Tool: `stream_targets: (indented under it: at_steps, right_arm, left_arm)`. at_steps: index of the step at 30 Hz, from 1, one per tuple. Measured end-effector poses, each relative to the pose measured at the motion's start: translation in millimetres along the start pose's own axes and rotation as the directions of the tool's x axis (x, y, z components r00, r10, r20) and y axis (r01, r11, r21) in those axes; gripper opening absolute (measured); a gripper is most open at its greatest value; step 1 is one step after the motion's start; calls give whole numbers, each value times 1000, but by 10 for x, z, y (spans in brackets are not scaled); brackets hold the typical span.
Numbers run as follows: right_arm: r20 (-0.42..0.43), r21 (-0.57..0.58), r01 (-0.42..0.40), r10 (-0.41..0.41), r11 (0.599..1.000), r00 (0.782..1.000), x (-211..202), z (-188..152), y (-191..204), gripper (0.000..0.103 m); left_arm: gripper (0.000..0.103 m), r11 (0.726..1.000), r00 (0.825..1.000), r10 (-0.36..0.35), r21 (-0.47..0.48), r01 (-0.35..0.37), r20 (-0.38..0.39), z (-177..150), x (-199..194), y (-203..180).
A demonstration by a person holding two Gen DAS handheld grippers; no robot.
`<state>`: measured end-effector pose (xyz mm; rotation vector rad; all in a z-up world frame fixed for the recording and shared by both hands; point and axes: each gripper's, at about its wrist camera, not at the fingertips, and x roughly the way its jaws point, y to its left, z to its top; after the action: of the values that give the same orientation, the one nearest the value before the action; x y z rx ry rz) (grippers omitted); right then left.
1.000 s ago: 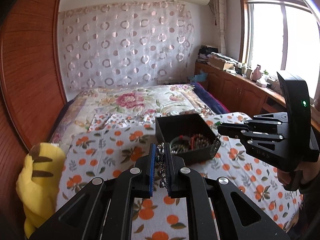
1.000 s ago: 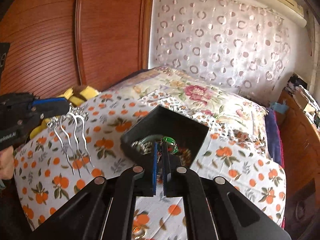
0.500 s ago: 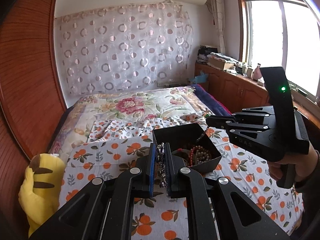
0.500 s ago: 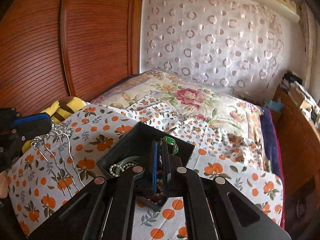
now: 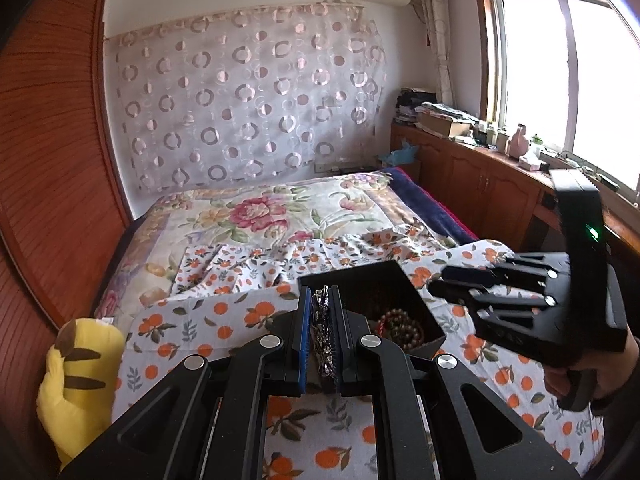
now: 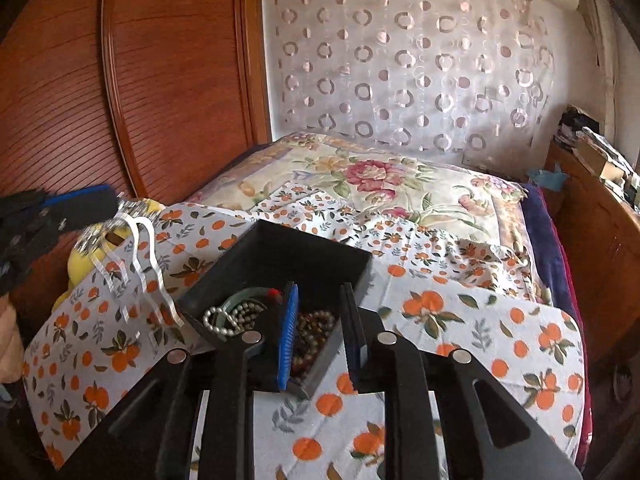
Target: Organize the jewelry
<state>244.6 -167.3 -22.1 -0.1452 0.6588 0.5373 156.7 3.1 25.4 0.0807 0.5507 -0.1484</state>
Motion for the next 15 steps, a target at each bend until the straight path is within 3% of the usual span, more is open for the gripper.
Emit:
stream_targets:
  at_steps: [8,15]
  right_arm:
    - [-29,0,7,-7,1000,1000,-236,-383,-119,24]
    - [-58,-11,-33,33,999,998,-406,-726,-56,24]
  left_arm:
    - [8,1000,1000,-10,17,10,4,176,348,-171]
    - [11,1000,999,-15,2,16,-39,124,646,-218]
